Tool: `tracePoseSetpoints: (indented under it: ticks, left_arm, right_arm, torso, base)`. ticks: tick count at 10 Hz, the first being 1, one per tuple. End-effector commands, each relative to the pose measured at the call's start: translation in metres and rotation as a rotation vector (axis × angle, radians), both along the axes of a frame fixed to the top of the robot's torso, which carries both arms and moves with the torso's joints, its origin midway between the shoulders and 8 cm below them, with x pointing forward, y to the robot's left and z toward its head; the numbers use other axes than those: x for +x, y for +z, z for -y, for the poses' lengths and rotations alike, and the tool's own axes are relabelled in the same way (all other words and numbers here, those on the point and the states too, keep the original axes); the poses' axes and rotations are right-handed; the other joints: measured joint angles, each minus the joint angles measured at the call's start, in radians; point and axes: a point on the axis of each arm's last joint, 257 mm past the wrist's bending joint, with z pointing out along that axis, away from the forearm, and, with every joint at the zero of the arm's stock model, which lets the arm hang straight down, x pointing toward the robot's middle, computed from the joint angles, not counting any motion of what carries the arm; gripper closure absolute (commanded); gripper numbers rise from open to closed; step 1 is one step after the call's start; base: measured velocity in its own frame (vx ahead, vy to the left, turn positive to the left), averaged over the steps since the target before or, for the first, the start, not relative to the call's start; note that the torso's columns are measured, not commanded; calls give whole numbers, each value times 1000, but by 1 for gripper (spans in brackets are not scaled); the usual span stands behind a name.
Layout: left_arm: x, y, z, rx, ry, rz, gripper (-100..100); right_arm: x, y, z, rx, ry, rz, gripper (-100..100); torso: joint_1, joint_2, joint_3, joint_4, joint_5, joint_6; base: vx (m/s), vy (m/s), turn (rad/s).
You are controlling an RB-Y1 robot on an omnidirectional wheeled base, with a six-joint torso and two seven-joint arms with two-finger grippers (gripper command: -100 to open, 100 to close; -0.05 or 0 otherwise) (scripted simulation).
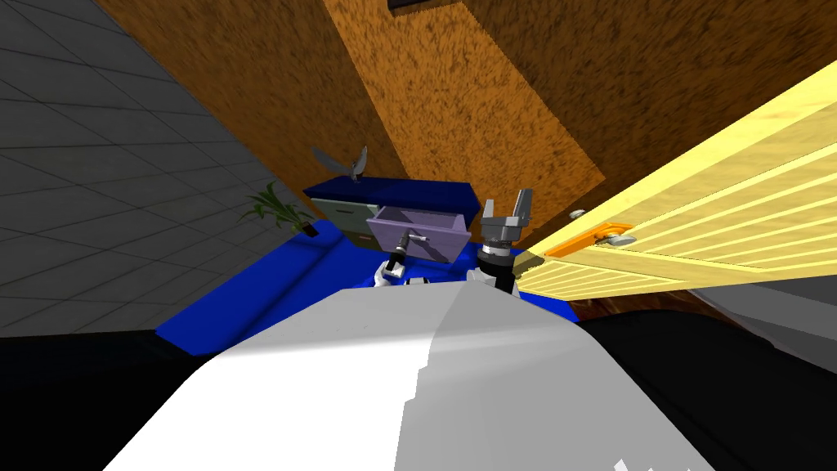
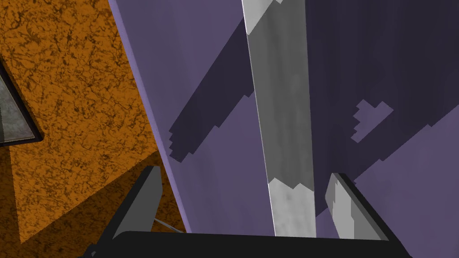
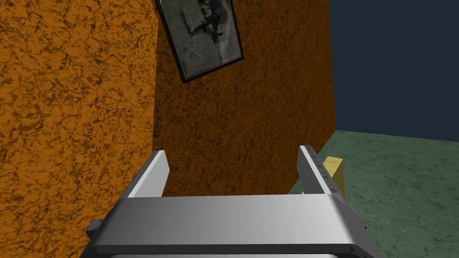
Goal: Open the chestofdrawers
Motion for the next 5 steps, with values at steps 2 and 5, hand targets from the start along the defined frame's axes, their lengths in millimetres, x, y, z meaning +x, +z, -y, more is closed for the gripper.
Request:
tracePoseSetpoints:
  ticks: [2, 5]
  left_arm:
    - [19, 20, 9, 0, -6, -2, -100]
    - [17, 16, 8, 6, -4, -22, 0]
  right_arm:
    - [0, 0, 0, 0, 0, 0, 0]
    - [0, 0, 0, 0, 0, 0, 0]
  torso:
    - [0, 0, 0, 0, 0, 0]
    - [-1, 4, 3, 4, -1, 0]
  base:
    - [-50, 14, 15]
    - [-21, 6, 6]
